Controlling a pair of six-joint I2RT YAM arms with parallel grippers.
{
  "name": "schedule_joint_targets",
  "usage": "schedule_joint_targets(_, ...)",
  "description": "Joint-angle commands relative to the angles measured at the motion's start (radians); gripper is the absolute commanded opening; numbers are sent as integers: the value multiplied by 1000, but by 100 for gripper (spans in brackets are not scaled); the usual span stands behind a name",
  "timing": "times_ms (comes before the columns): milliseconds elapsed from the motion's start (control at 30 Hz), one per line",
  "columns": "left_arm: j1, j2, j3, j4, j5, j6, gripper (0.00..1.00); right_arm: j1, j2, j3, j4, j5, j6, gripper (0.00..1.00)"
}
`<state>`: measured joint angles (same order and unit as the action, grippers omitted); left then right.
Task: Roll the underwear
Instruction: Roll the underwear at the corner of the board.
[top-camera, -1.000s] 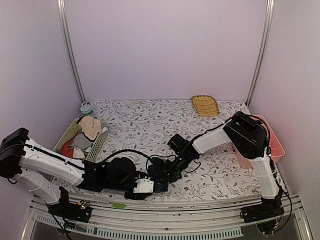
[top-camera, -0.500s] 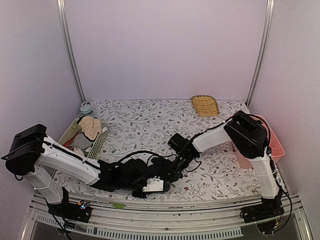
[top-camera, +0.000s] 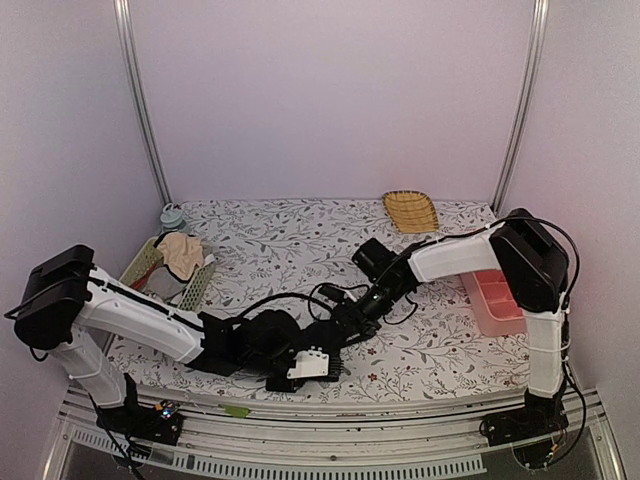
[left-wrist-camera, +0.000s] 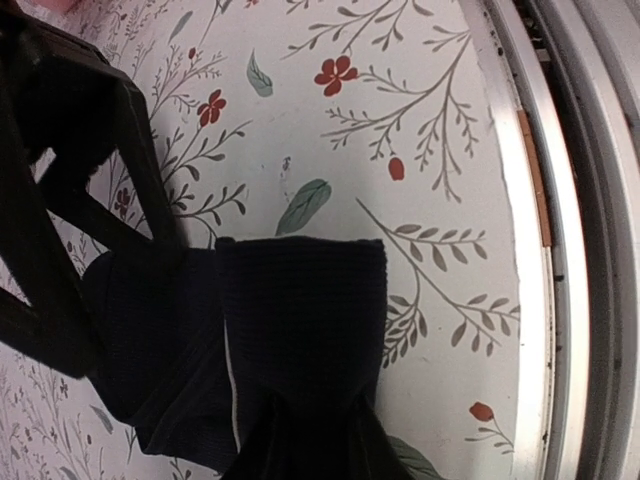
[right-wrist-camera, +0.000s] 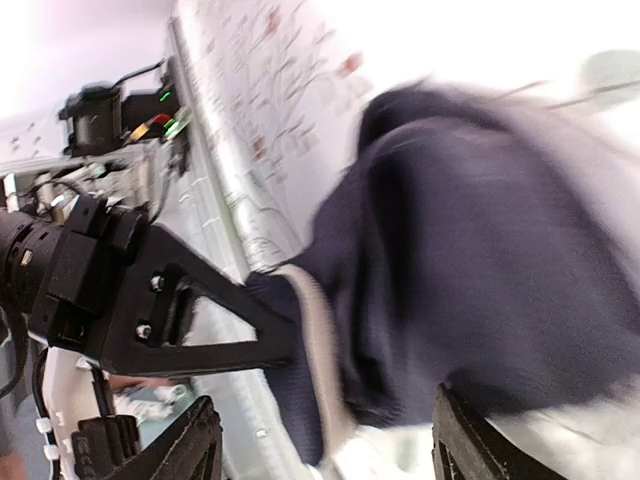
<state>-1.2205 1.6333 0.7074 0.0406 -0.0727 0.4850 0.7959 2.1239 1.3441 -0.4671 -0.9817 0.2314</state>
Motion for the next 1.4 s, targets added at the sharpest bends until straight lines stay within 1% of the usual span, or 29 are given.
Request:
schedule_joint_targets(0, 27, 58, -5, -203, 161, -29, 0, -64, -146, -53, -10, 335, -47, 74)
schedule_joint_targets(100, 63, 66, 16, -233, 216, -21, 0, -72, -278, -115, 23, 547, -35, 75)
schedule_joint_targets(167, 91, 76, 34, -251, 257, -13, 0, -71, -386, -186, 64, 667, -20, 75)
schedule_joint_targets(333, 177, 109, 94, -324, 391, 9, 0, -71, -700, -337, 141, 865, 24, 78)
schedule_joint_targets(367, 192, 119, 107, -341, 418, 15, 0, -72, -767, -356, 153, 904, 30, 83)
schedule_joint_targets(433, 228, 146, 138, -382, 469, 25, 0, -71, -897, -409, 190, 967, 33, 99)
schedule_joint_targets(467, 246, 168, 159, -405, 494, 28, 0, -71, -972, -428, 209, 976, 28, 99)
schedule_joint_targets(533, 278, 205, 192, -448, 543, 39, 0, -71, -1057, -476, 256, 1022, 20, 99)
schedule_joint_targets(600, 306, 244, 219, -486, 590, 42, 0, -72, -1119, -516, 265, 1145, 92, 99)
schedule_joint_targets(633, 322, 263, 231, -503, 614, 42, 0, -72, -1148, -538, 273, 1182, 158, 99)
schedule_joint_targets(667, 337, 283, 244, -518, 632, 41, 0, -72, -1176, -561, 301, 1162, 168, 99)
schedule_joint_targets(733, 359, 317, 269, -546, 660, 45, 0, -71, -1210, -597, 349, 1048, 102, 99)
schedule_joint_targets(833, 400, 404, 330, -615, 719, 56, 0, -69, -1205, -633, 367, 868, 41, 99)
schedule_joint_targets(900, 425, 453, 372, -663, 755, 58, 0, -50, -1180, -652, 370, 798, 17, 99)
schedule_joint_targets(1033, 450, 533, 433, -716, 783, 64, 0, 84, -1081, -663, 377, 863, -84, 99)
schedule_joint_targets(1100, 451, 561, 449, -729, 788, 65, 0, 161, -971, -640, 378, 898, -161, 99)
schedule_joint_targets(1233, 453, 587, 467, -744, 782, 63, 0, 289, -782, -587, 428, 930, -308, 88)
schedule_joint_targets(1367, 452, 590, 469, -745, 776, 58, 0, 340, -608, -522, 482, 927, -420, 81)
